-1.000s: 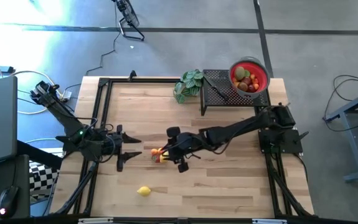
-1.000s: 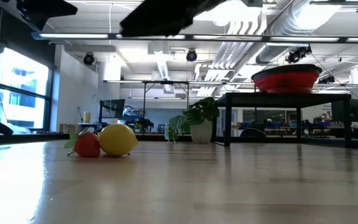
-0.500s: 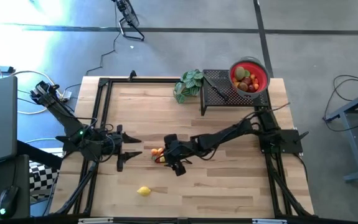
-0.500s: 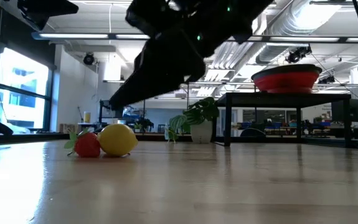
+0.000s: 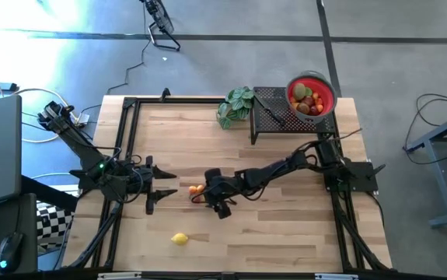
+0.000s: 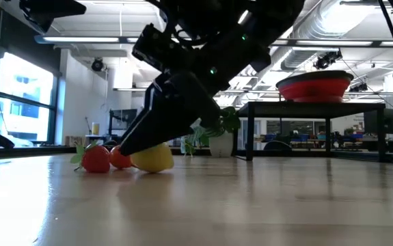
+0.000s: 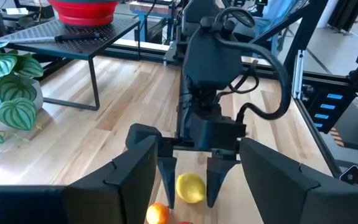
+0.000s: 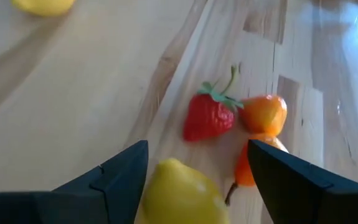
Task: Pick & Place Fruit
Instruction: Put the yellow lemon into the red strainer bowl
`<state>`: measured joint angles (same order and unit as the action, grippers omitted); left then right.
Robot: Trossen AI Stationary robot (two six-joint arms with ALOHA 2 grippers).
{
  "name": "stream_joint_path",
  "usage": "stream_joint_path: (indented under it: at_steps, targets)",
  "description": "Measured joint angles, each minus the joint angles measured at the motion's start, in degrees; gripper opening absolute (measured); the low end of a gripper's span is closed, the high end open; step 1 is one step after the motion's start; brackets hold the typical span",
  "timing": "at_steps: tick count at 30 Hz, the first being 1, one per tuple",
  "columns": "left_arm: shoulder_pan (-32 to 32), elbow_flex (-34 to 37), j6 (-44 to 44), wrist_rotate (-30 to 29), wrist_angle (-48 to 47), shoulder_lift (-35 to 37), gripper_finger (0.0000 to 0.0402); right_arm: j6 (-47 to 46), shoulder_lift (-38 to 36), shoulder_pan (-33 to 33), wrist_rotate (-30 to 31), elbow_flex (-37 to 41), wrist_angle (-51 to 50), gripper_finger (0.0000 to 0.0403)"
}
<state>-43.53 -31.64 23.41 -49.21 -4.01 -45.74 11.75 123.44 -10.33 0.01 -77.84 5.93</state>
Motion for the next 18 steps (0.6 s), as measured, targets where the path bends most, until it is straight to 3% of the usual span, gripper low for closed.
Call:
stream_joint_path:
  at_steps: [10,18]
  targets:
    - [0.0,0.0,0.01,0.02,-0.34,0.0,0.0222,-4.72,-0.09,0.31,1.83,-0.12,-9.51,0.0267]
    - [0.0,0.0,0.01,0.02,-0.38,0.0,0.0222,-5.51,-0.07,0.26,-0.46,0.0,-6.44,0.0266]
